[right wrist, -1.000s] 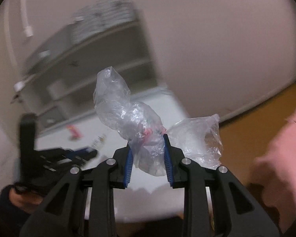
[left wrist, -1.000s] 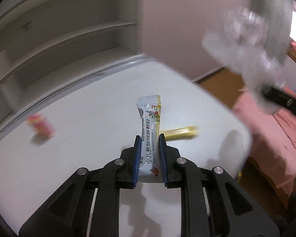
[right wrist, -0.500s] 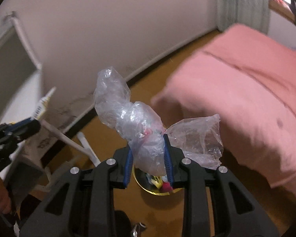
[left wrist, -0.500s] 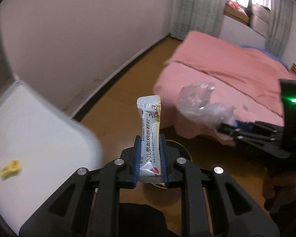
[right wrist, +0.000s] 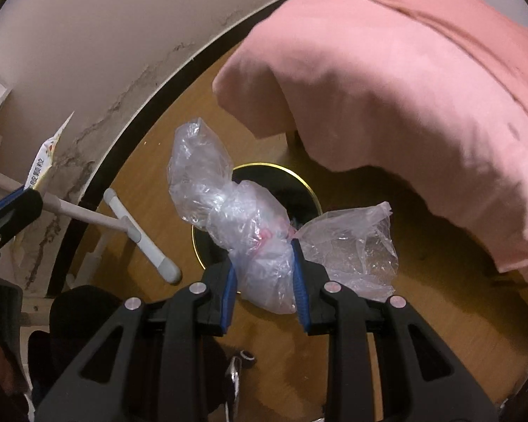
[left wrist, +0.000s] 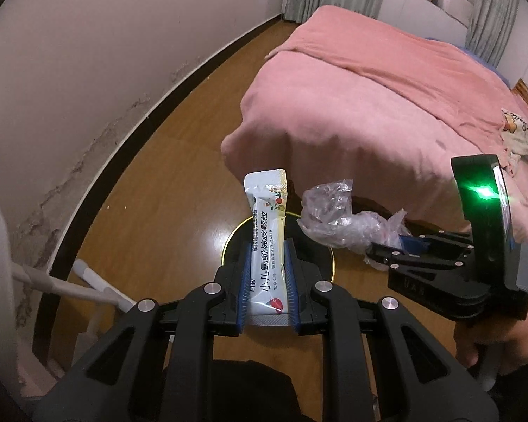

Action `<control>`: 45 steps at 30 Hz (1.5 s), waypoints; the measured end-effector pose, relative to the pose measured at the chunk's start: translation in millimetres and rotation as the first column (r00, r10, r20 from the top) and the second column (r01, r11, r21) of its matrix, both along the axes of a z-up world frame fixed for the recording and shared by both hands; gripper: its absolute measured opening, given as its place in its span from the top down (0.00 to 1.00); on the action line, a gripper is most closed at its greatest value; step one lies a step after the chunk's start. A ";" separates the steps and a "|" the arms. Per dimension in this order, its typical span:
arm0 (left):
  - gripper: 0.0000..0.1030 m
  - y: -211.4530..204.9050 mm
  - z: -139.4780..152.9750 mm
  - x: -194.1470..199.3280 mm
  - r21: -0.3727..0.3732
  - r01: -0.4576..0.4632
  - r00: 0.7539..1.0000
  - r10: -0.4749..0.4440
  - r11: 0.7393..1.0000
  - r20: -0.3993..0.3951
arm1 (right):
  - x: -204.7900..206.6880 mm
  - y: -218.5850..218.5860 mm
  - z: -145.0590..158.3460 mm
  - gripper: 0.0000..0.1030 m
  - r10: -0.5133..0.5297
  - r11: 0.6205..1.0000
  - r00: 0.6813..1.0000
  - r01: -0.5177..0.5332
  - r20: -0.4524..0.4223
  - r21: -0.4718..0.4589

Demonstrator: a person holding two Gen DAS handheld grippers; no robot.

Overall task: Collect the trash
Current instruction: 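Carry the white packet and clear bag over the black bin, then open the left tool dropping the packet while the right tool releases the bag, then move both open tools back to the desk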

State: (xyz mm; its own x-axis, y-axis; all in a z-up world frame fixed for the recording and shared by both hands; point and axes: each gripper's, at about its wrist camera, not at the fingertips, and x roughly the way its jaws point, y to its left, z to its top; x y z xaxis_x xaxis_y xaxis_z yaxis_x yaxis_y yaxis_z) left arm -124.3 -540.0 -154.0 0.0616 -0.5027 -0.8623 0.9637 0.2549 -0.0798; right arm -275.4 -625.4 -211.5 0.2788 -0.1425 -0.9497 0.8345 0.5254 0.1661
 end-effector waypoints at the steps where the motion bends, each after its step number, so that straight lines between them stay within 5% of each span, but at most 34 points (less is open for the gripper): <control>1: 0.83 -2.3 -3.2 -0.9 0.005 0.001 1.000 -0.001 1.000 -0.001 | 0.8 -1.8 -4.0 0.73 0.001 1.000 1.000 -0.001 0.002 0.012; 8: 0.83 -7.1 -17.6 -2.0 0.025 -0.001 1.000 0.002 1.000 -0.013 | 17.3 -12.9 -13.4 0.68 0.014 0.999 1.000 -0.015 0.022 0.031; 11: 0.83 -13.5 -25.7 1.4 0.034 -0.005 1.000 0.005 0.999 -0.016 | 23.0 -12.9 -11.6 0.40 0.018 1.000 0.999 -0.018 0.032 0.013; 21: 0.82 -30.4 -60.8 2.8 0.075 0.023 0.997 -0.017 0.997 -0.080 | 15.9 -19.9 -5.7 0.39 -0.036 0.999 0.999 0.037 0.037 -0.012; 22: 0.76 -33.2 -64.5 0.7 0.075 0.027 0.997 -0.021 0.997 -0.071 | 13.7 -21.6 -3.8 0.39 -0.047 0.999 0.998 0.047 0.040 -0.016; 25: 0.36 -36.6 -64.6 -4.2 0.056 0.043 0.997 -0.039 0.997 -0.072 | 7.8 -25.4 2.1 0.39 -0.071 0.997 0.996 0.072 0.060 -0.026; 29: 0.31 -34.6 -56.1 -7.0 0.033 0.038 0.997 -0.036 0.999 -0.065 | 4.7 -28.1 5.7 0.39 -0.073 0.996 0.995 0.076 0.066 -0.037; 37: 0.12 -2.3 7.4 -10.1 -0.032 0.018 1.000 -0.019 0.999 -0.021 | -3.9 -19.4 29.8 0.37 -0.041 0.997 0.996 0.047 0.078 -0.069; 42: 0.09 49.4 72.7 6.3 -0.089 -0.056 0.997 0.060 0.994 0.043 | 20.6 9.1 85.5 0.36 0.087 0.989 0.985 -0.067 0.150 -0.133; 45: 0.06 109.0 115.9 46.3 -0.167 -0.182 0.980 0.192 0.969 0.050 | 61.0 44.7 131.7 0.34 0.235 0.957 0.951 -0.191 0.200 -0.217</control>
